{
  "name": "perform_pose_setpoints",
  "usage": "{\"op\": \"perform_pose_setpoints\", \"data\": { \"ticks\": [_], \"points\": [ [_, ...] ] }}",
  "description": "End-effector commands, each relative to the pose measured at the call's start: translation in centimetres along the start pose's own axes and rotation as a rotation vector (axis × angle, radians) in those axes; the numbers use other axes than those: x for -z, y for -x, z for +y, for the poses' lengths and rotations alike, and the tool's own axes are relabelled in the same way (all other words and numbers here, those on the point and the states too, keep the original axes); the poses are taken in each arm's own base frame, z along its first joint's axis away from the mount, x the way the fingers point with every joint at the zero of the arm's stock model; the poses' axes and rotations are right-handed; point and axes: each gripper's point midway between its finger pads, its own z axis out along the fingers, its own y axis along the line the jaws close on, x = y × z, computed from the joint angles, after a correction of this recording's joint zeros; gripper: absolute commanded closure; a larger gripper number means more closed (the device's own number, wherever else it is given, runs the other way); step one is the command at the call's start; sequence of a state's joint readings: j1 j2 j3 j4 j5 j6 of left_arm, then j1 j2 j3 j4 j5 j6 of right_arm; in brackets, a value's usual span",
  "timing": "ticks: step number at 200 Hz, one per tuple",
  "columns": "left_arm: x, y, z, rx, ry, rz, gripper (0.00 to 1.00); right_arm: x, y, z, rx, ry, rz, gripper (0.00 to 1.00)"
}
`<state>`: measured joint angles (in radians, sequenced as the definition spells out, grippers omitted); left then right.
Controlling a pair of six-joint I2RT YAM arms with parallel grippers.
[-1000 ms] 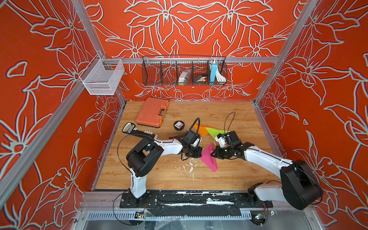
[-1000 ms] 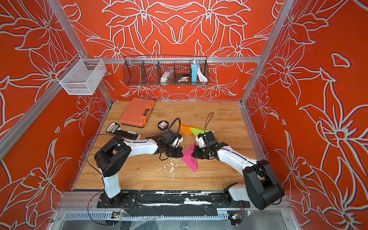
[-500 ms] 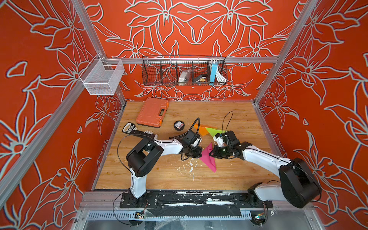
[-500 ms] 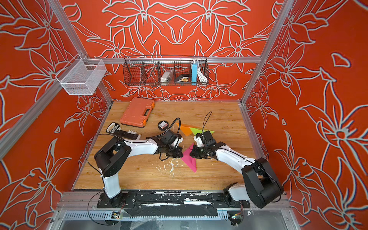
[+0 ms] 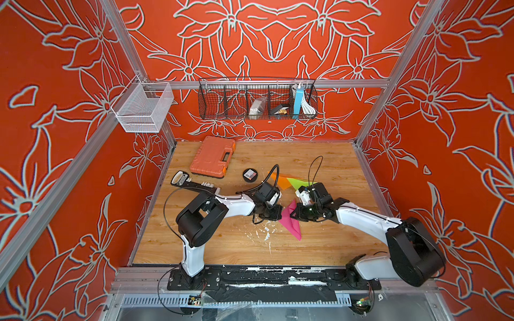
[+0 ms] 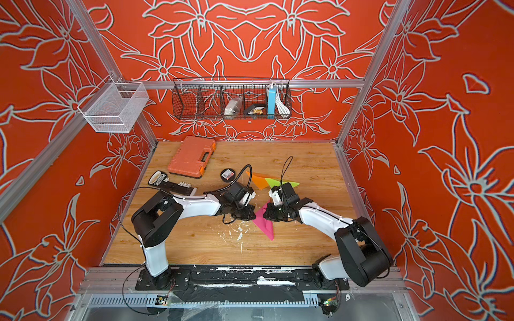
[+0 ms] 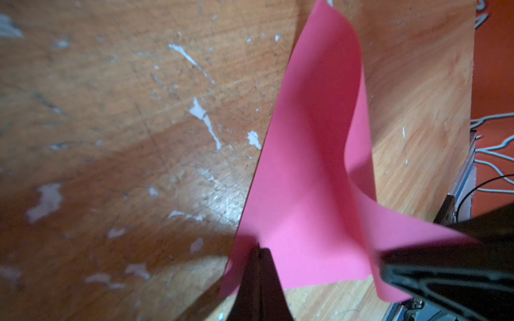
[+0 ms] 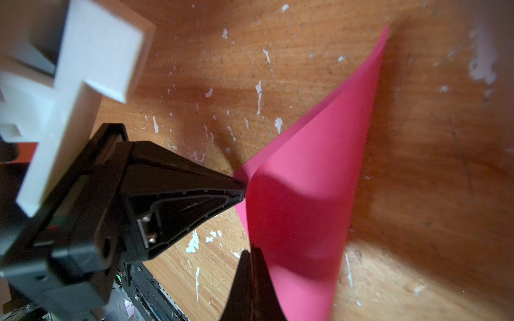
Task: Fold the square paper diagonally
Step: Fold the paper at the center of the board.
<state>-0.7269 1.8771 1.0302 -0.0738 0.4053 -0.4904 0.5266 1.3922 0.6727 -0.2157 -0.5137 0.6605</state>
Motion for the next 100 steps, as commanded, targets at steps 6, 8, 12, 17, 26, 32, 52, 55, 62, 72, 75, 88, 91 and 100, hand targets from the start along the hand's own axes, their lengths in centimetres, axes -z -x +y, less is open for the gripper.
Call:
{"op": "perform_pose_setpoints", "data": {
  "ticks": [6, 8, 12, 17, 26, 32, 52, 55, 62, 72, 75, 88, 91, 100],
  "points": [
    [0.18, -0.86, -0.02, -0.014, 0.004, 0.017, 1.0, -0.08, 0.98, 0.65, 0.012, -0.001, -0.025, 1.0],
    [0.13, -0.95, -0.04, -0.015, 0.003, 0.019, 1.0, -0.06, 1.04, 0.69, 0.012, -0.001, -0.026, 1.0],
    [0.13, -0.91, -0.07, -0.015, 0.003, 0.019, 1.0, -0.1, 1.01, 0.72, 0.013, -0.001, -0.024, 1.0],
    [0.12, -0.92, -0.08, -0.015, 0.001, 0.019, 1.0, -0.09, 1.08, 0.75, 0.014, -0.001, -0.024, 1.0],
    [0.11, -0.9, -0.14, -0.019, 0.002, 0.019, 1.0, -0.14, 1.07, 0.75, 0.017, -0.003, -0.021, 1.0],
    [0.14, -0.92, -0.18, -0.02, 0.002, 0.019, 1.0, -0.18, 1.08, 0.73, 0.016, -0.004, -0.019, 1.0],
    [0.16, -0.93, -0.05, -0.021, 0.007, 0.02, 1.0, -0.33, 1.08, 0.74, 0.021, -0.008, -0.014, 1.0],
    [0.19, -0.95, -0.11, -0.023, 0.006, 0.02, 1.0, -0.34, 1.09, 0.72, 0.021, -0.009, -0.014, 1.0],
    [0.18, -0.94, -0.08, -0.022, 0.006, 0.019, 1.0, -0.41, 1.13, 0.7, 0.021, -0.01, -0.013, 1.0],
    [0.2, -0.92, -0.14, -0.023, 0.005, 0.017, 1.0, -0.47, 1.12, 0.59, 0.018, -0.015, -0.013, 1.0],
    [0.2, -0.87, -0.17, -0.022, 0.003, 0.017, 1.0, -0.48, 1.15, 0.58, 0.02, -0.017, -0.014, 1.0],
    [0.17, -0.94, -0.13, -0.022, 0.003, 0.018, 1.0, -0.51, 1.18, 0.52, 0.019, -0.021, -0.015, 1.0],
    [0.14, -0.94, -0.11, -0.021, 0.003, 0.018, 1.0, -0.51, 1.21, 0.47, 0.018, -0.022, -0.015, 1.0],
    [0.15, -0.94, -0.13, -0.022, 0.004, 0.017, 1.0, -0.52, 1.22, 0.48, 0.018, -0.025, -0.016, 1.0]
  ]
}}
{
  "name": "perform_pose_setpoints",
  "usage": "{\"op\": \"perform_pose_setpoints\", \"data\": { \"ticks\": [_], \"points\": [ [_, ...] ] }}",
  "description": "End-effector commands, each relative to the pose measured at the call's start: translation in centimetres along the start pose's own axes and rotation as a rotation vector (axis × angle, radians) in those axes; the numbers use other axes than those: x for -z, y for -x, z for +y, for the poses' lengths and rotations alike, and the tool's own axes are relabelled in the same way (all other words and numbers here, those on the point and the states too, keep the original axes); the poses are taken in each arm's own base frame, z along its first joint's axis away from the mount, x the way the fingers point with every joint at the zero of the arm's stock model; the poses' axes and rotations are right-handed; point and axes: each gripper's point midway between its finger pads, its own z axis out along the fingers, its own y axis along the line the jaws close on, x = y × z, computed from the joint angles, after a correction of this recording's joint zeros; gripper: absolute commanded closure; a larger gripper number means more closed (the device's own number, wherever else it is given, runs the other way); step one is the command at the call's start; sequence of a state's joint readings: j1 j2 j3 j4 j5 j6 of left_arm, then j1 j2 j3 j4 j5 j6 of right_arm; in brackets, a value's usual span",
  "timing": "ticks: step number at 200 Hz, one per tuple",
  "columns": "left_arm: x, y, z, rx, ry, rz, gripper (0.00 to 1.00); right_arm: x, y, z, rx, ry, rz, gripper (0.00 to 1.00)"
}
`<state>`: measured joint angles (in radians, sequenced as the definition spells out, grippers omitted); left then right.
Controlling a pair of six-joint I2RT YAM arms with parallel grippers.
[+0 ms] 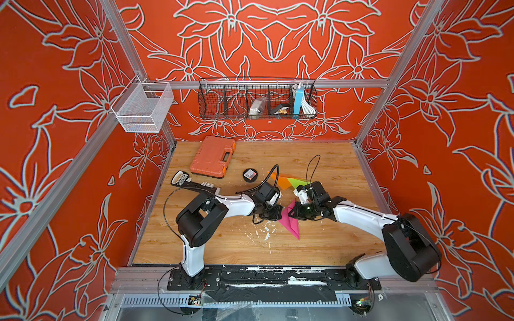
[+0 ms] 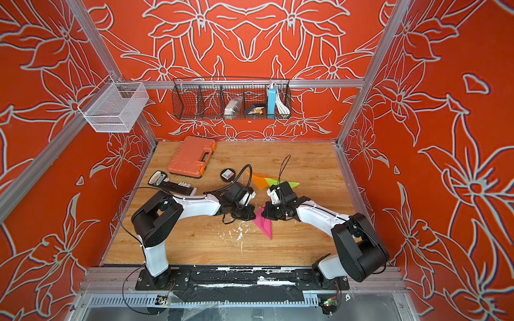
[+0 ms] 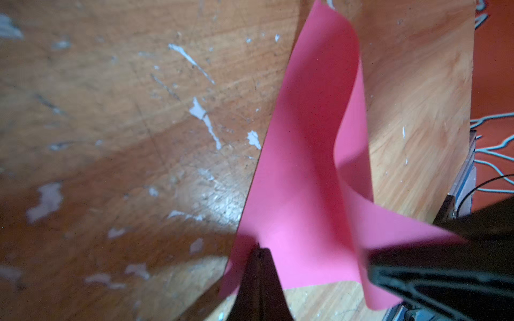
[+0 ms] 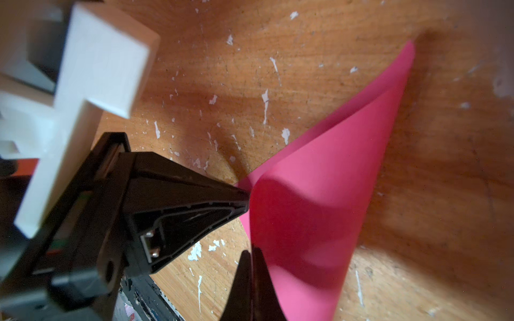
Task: Fold the square paper diagonally
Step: Fold the paper at the center of the board.
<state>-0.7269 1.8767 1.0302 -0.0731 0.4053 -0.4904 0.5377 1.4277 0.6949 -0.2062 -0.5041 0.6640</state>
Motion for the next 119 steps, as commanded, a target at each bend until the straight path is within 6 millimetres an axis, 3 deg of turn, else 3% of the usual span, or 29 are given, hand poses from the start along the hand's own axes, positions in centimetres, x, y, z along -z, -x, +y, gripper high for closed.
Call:
{"op": "perform_pose_setpoints", "data": {
  "ticks": [1, 119],
  "points": [
    [0.1, -1.0, -0.1, -0.02, 0.005, 0.018, 1.0, 0.1, 0.8, 0.3, 0.015, -0.019, -0.02, 1.0],
    [0.4, -0.9, -0.1, -0.026, 0.008, 0.011, 1.0, -1.1, 0.7, 0.5, 0.038, -0.047, 0.016, 0.98]
  ]
}}
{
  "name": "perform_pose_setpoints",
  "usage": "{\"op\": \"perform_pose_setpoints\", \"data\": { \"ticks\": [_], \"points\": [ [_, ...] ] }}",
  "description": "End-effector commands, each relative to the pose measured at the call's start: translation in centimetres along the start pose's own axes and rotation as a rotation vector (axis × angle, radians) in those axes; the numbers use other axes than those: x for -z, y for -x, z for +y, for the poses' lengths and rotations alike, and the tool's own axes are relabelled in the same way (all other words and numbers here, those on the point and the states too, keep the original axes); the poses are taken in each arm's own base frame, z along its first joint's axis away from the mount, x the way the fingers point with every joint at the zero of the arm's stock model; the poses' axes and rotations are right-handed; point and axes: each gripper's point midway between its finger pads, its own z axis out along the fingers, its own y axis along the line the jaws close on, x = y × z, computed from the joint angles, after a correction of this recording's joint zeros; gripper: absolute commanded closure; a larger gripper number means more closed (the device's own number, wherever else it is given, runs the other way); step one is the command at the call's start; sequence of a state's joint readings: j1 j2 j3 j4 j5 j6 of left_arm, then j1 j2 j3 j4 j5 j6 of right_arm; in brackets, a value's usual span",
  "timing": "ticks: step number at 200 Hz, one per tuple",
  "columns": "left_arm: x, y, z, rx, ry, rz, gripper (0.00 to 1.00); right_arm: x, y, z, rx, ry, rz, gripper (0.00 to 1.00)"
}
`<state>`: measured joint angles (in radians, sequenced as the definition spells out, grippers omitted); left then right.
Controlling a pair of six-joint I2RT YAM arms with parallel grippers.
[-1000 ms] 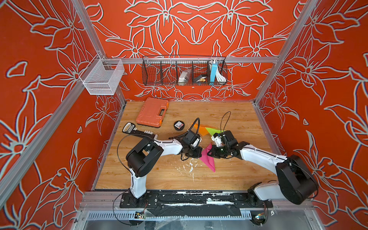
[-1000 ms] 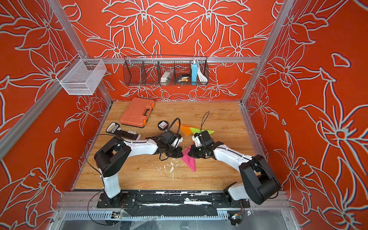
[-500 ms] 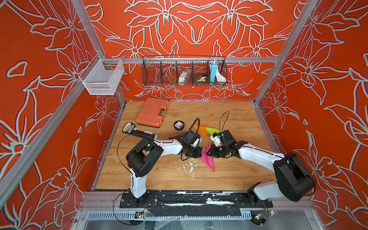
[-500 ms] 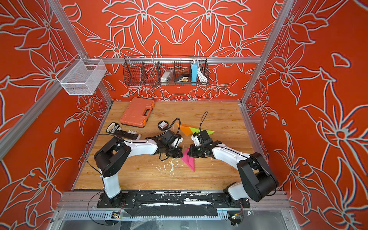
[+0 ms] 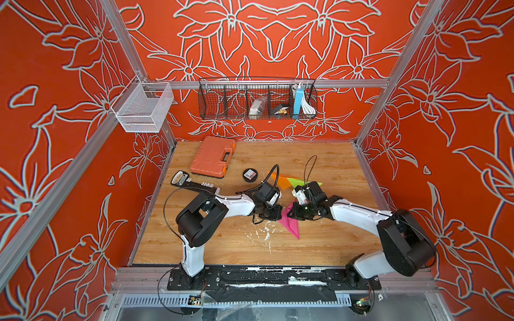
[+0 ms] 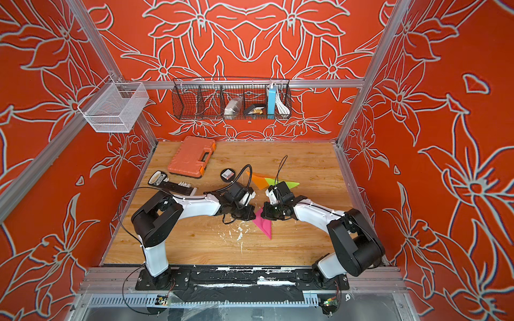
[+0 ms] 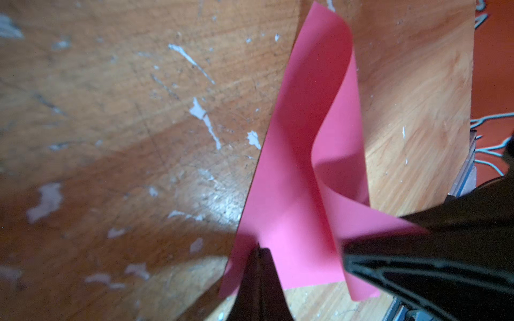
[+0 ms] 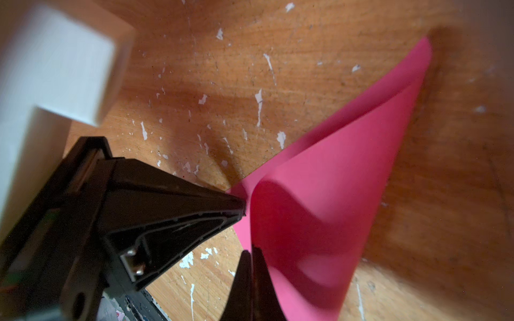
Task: Fold the square paper diagonally
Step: Fold the paper at the center of the board.
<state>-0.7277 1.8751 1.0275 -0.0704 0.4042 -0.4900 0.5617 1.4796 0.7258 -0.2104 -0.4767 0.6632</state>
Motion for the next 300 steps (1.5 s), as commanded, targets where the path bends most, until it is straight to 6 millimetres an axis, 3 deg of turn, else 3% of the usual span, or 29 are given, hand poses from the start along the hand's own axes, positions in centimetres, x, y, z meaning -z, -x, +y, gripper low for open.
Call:
{"op": "perform_pose_setpoints", "data": {
  "ticks": [1, 231, 273, 300],
  "points": [
    [0.4, -0.8, -0.1, -0.024, 0.008, 0.012, 1.0, 0.0, 0.6, 0.5, 0.029, -0.018, -0.003, 0.98],
    [0.4, -0.8, 0.0, -0.026, 0.014, 0.012, 1.0, -2.0, -0.5, -1.0, 0.042, -0.114, 0.078, 0.97],
    [0.4, -0.8, 0.0, -0.025, 0.013, 0.014, 1.0, -2.6, -0.6, -1.0, 0.045, -0.112, 0.098, 0.93],
    [0.4, -0.8, 0.0, -0.027, 0.014, 0.013, 1.0, -2.7, -0.6, -1.0, 0.041, -0.109, 0.096, 0.84]
  ]
}}
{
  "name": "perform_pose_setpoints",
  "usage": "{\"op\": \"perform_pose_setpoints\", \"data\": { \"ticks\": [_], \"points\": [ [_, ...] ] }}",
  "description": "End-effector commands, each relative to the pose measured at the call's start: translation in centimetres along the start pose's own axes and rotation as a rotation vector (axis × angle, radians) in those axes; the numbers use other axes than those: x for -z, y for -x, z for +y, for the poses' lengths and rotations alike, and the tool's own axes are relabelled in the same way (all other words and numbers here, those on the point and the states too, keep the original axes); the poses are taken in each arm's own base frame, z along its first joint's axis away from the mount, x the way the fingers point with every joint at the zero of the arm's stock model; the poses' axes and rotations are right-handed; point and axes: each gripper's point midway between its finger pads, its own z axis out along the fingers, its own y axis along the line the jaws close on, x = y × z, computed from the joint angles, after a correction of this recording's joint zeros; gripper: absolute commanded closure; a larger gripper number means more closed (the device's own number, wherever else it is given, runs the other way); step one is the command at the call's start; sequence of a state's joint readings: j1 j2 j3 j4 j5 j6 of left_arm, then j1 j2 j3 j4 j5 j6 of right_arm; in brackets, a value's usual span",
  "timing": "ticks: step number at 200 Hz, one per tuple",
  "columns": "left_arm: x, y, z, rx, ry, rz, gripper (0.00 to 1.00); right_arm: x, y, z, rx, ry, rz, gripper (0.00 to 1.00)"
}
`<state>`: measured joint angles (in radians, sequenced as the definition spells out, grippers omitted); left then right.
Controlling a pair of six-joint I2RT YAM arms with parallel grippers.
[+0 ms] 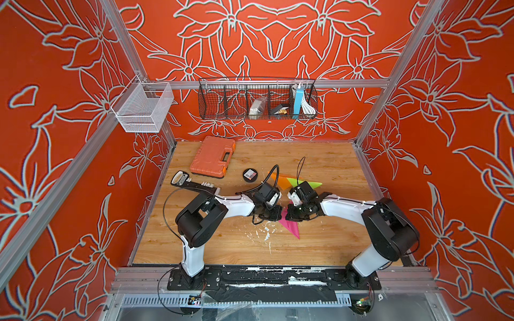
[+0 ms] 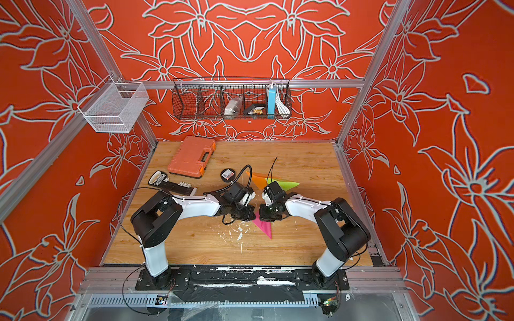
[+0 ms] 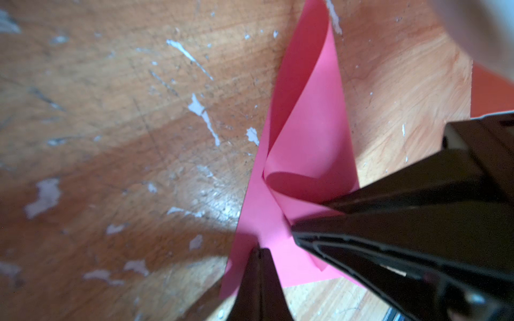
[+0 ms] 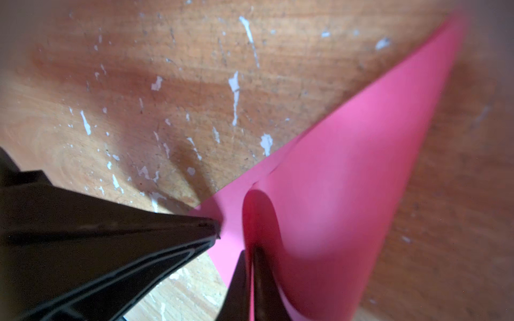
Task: Fold the square paper diagonally
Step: Fold the paper at the center of the board.
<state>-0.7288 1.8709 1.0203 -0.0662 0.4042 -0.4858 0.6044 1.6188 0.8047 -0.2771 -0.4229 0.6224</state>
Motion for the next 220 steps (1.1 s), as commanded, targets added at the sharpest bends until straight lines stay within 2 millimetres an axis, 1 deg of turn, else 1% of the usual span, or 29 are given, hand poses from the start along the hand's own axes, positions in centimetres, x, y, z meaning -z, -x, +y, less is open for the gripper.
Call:
{"op": "perform_pose_setpoints", "data": {
  "ticks": [1, 30, 56, 75, 98, 126, 141, 158, 189, 202, 220],
  "points": [
    [0.3, -0.7, 0.0, -0.02, 0.014, 0.014, 1.0, -0.1, 0.2, 0.2, 0.015, -0.011, 0.001, 0.84],
    [0.3, -0.7, 0.0, -0.02, 0.016, 0.015, 1.0, -0.3, 0.1, 0.3, 0.01, -0.004, 0.009, 0.71],
    [0.4, -0.7, 0.1, -0.021, 0.021, 0.011, 1.0, -0.5, 0.0, 0.4, 0.002, 0.01, 0.01, 0.62],
    [0.6, -0.6, 0.2, -0.024, 0.032, 0.006, 1.0, -0.7, -0.2, 0.4, -0.002, 0.017, 0.017, 0.57],
    [0.9, -0.5, 0.3, -0.029, 0.047, -0.006, 1.0, -0.6, -0.3, 0.4, -0.008, 0.016, 0.016, 0.54],
    [0.9, -0.4, 0.3, -0.027, 0.043, -0.009, 1.0, -0.6, -0.5, 0.3, -0.008, 0.01, 0.017, 0.55],
    [0.9, -0.5, 0.3, -0.026, 0.041, -0.007, 1.0, -0.5, -0.6, 0.0, -0.012, 0.003, 0.016, 0.6],
    [1.0, -0.5, 0.3, -0.025, 0.044, -0.01, 1.0, -0.6, -0.7, 0.0, -0.013, 0.003, 0.017, 0.68],
    [1.1, -0.4, 0.3, -0.024, 0.045, -0.017, 1.0, -0.6, -0.8, -0.1, -0.011, 0.0, 0.02, 0.7],
    [1.0, -0.4, 0.3, -0.023, 0.048, -0.015, 1.0, -0.7, -0.8, -0.1, -0.01, -0.002, 0.019, 0.77],
    [1.2, -0.2, 0.4, -0.03, 0.056, -0.026, 1.0, -0.7, -0.9, -0.2, -0.009, -0.01, 0.019, 0.8]
  ]
}}
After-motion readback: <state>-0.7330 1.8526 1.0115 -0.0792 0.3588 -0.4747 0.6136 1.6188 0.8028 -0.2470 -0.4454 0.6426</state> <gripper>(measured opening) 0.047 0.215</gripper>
